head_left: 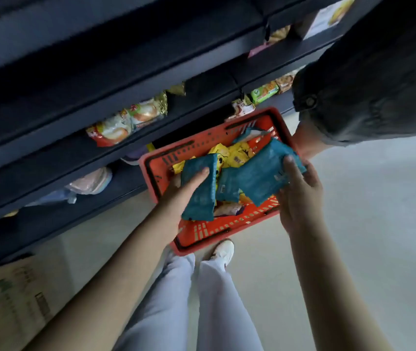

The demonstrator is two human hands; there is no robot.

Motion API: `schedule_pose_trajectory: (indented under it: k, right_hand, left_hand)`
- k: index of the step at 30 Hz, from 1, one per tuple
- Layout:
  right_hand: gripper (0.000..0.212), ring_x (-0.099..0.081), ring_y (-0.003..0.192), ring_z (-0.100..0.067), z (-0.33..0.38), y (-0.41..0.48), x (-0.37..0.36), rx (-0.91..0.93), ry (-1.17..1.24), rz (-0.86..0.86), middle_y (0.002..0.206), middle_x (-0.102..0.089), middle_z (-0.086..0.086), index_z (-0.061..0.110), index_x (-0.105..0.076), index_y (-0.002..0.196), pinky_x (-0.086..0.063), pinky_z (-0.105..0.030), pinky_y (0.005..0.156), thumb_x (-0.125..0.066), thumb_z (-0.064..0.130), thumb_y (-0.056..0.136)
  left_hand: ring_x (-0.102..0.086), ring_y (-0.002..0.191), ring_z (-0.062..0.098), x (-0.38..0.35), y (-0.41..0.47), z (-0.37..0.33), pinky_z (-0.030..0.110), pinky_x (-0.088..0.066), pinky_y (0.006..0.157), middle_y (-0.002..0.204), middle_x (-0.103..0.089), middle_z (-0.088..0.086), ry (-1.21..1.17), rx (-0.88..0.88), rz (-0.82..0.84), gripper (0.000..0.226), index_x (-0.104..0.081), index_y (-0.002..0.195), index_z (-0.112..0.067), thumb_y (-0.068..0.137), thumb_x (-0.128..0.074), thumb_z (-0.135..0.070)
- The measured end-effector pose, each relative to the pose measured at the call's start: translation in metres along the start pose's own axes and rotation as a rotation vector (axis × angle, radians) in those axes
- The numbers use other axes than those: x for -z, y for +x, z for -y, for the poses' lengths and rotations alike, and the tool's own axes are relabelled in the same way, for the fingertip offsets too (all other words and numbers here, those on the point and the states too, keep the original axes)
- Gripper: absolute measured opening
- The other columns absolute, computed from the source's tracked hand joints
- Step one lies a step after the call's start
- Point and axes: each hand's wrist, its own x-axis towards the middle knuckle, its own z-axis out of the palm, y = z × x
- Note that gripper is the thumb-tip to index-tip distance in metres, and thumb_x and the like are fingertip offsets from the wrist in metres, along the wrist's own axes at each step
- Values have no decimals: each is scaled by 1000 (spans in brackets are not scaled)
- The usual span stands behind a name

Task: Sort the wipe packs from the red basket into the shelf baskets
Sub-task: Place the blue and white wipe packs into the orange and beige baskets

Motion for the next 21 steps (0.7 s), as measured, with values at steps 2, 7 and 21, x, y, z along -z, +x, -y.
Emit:
schedule_pose_trajectory:
  k: [2,7,21]
  right_hand:
    - [4,-63,83,-14,34,-43,-19,18,61,34,93,-66,-3,16,-60,98,-53,-25,68,-59,16,94]
    - [19,-62,91,-22,94,-127,-71,-58,44,122,95,-63,-6,19,-61,95,-51,-38,80,-53,35,97]
    - [38,-50,62,-12,133,-270,-232,-351,95,717,78,-48,-1,13,-53,97,-43,-24,60,-75,33,73]
  left_hand:
    - [-67,102,13,-2,-50,-25,38,-50,92,106,-72,-11,-4,-86,-34,58,-63,108,-38,56,-80,-58]
    - [-64,92,11,6,-162,-72,32,-48,78,105,-68,-5,-166,-258,-89,45,-61,107,-32,69,-81,-43]
    - [-60,76,16,174,-304,-183,38,-53,77,98,-66,3,-446,-257,201,69,-63,125,-17,62,-78,-41]
